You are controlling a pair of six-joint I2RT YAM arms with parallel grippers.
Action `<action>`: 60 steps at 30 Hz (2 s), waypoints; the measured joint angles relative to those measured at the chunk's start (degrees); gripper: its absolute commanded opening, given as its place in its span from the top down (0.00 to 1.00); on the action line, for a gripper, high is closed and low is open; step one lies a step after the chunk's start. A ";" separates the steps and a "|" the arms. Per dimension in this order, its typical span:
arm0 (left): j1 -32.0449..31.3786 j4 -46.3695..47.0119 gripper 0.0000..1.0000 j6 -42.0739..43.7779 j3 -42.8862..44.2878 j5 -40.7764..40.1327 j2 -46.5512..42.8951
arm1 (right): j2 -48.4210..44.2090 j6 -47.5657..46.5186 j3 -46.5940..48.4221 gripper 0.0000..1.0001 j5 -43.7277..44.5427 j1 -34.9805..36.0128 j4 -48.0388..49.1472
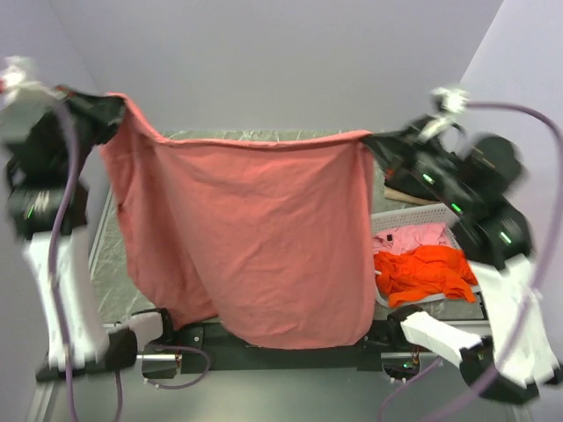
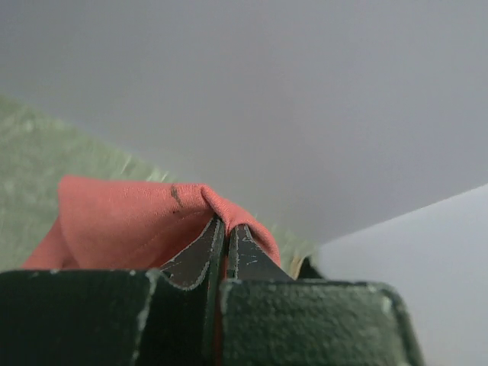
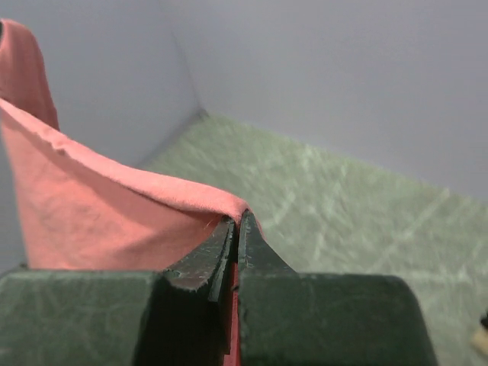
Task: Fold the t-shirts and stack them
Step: Flatten the tshirt out
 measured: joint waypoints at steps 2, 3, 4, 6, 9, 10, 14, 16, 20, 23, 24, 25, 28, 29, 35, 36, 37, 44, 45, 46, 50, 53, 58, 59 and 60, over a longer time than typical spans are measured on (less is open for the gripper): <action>-0.13 1.29 0.99 0.42 -2.86 2.51 5.86 | 4.87 -0.92 -1.29 1.00 1.64 -0.02 0.17; -0.13 2.19 1.00 0.63 -4.04 3.32 9.25 | 7.17 -1.14 -1.40 1.00 2.32 -0.04 0.26; -0.13 2.58 0.99 0.87 -4.74 4.00 12.33 | 9.90 -1.38 -1.40 1.00 2.86 -0.11 0.61; -0.17 2.47 0.99 1.25 -4.24 5.31 18.38 | 16.24 -1.62 -1.16 1.00 3.91 -0.52 0.90; -0.24 0.83 0.99 1.77 1.95 7.06 26.34 | 24.02 -1.60 1.97 1.00 4.87 -1.03 0.42; -0.24 0.39 0.99 1.92 5.77 7.54 28.96 | 26.38 -1.60 4.02 1.00 5.14 -1.09 -0.28; -0.35 1.86 0.99 2.01 18.71 9.42 33.03 | 33.44 -1.55 15.08 1.00 5.60 -1.18 -1.09; -0.35 3.17 0.99 2.16 21.38 10.19 32.39 | 34.51 -1.53 19.65 1.00 5.55 -1.22 -1.40; -0.35 5.27 0.99 3.45 22.12 11.30 28.70 | 33.79 -1.57 25.75 1.00 4.61 -1.25 -1.07; -0.35 4.92 1.00 4.76 22.05 11.47 26.25 | 31.34 -1.62 26.32 1.00 2.93 -1.25 -1.73; -0.35 4.83 0.99 5.20 21.81 11.47 25.27 | 30.71 -1.66 26.32 1.00 2.36 -1.25 -2.19; -0.35 4.63 0.99 5.62 21.42 11.34 24.46 | 29.75 -1.84 26.29 1.00 1.75 -1.22 -2.89; -0.37 3.34 0.99 6.51 18.32 10.62 19.69 | 26.43 -2.29 26.03 1.00 0.50 -0.72 -5.38; -0.59 2.73 0.99 6.62 17.29 9.97 17.81 | 24.81 -2.45 25.81 1.00 0.37 -0.44 -6.45; -3.96 -1.68 0.99 7.56 15.65 4.13 5.14 | 12.11 -1.95 25.62 1.00 -1.79 1.20 -12.24; -4.31 -2.51 0.99 7.56 15.76 3.06 2.51 | 8.94 -1.44 25.62 1.00 -2.67 1.25 -13.00; -4.46 -3.45 0.99 7.58 15.89 1.99 0.13 | 7.78 -1.25 25.62 1.00 -2.99 1.25 -13.33; -4.59 -7.76 0.99 7.98 26.43 -3.30 -7.65 | -2.51 4.02 27.43 1.00 -5.86 1.25 -16.85; -4.59 -7.08 1.00 7.98 26.27 -3.56 -8.66 | -3.10 4.63 27.12 1.00 -5.92 1.25 -17.18; -4.61 -6.47 0.99 7.96 25.42 -3.72 -9.44 | -3.87 5.38 26.21 1.00 -5.90 1.25 -17.25; -4.63 -1.79 0.99 8.00 16.83 -3.02 -10.88 | -4.87 6.71 20.46 1.00 -4.50 1.25 -17.25; -4.70 -0.59 0.99 8.59 10.21 -1.07 -7.26 | -3.74 6.73 14.71 1.00 -2.51 1.25 -16.87; -4.70 3.19 1.00 11.67 -0.96 0.85 3.28 | 0.63 4.68 3.50 1.00 0.37 1.25 -11.58; -4.70 4.31 0.99 12.83 -3.82 1.09 6.10 | 1.99 4.02 0.90 1.00 0.94 1.25 -10.12; -4.70 4.46 0.99 13.92 -5.88 1.18 8.79 | 3.78 3.32 -1.62 1.00 1.38 1.25 -8.50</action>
